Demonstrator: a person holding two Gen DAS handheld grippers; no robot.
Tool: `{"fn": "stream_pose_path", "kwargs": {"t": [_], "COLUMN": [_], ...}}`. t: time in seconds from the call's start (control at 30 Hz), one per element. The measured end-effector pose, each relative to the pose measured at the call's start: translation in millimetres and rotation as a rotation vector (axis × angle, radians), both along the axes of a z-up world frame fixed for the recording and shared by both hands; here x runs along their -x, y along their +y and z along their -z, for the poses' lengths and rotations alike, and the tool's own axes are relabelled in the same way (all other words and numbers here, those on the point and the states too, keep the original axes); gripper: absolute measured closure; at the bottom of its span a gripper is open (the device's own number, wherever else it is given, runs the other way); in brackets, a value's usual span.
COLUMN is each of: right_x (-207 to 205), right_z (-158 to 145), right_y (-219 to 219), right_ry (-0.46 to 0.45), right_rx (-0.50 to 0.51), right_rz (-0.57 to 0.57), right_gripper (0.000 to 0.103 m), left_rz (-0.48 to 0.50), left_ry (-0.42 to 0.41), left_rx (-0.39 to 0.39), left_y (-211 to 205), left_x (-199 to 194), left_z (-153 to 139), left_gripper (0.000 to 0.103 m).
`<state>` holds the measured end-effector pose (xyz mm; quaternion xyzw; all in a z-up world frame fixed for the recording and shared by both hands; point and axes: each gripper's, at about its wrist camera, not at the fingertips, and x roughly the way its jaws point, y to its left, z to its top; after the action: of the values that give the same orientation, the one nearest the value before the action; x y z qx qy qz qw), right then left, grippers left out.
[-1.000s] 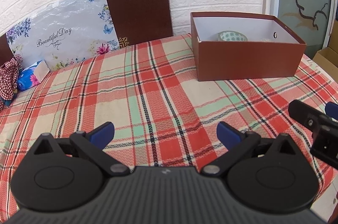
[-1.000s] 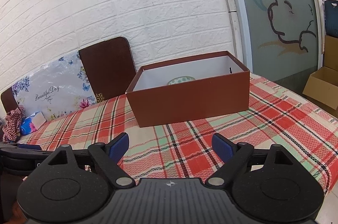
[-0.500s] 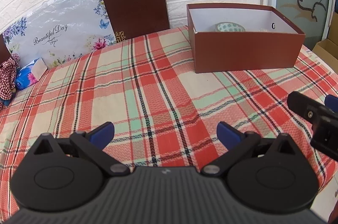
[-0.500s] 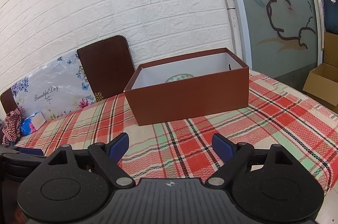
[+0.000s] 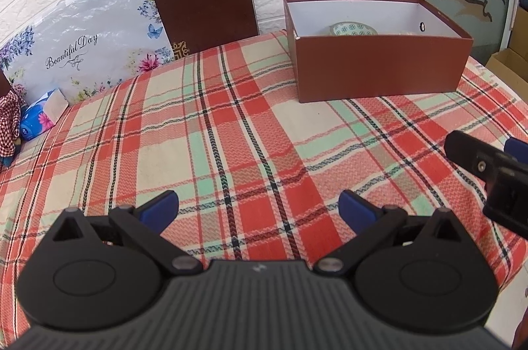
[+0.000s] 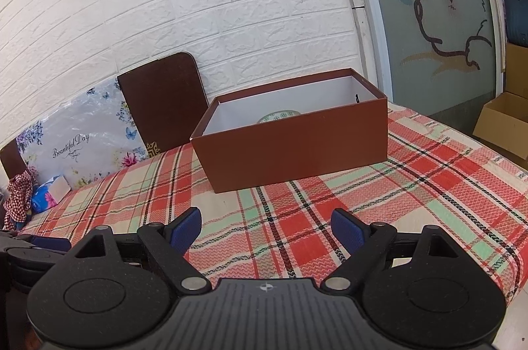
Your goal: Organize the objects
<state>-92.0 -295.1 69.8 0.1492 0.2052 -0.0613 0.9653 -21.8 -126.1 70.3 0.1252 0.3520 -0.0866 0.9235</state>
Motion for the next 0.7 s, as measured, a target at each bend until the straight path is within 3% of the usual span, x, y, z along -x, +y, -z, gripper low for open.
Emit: {"fn": "stream_pose_path", "kwargs": {"t": [0.7], "right_x": [-3], "right_z": [8], "right_y": [-6], "right_ry": [0.019], "right_rx": [-0.028], "right_rz": [0.002], "right_gripper": [0.016], "left_rz": [0.031], "left_ry": [0.044], "left_rx": [-0.038], "left_y": [-11], "left_x": [-1], "left_z": [12], "left_gripper": [0.0]}}
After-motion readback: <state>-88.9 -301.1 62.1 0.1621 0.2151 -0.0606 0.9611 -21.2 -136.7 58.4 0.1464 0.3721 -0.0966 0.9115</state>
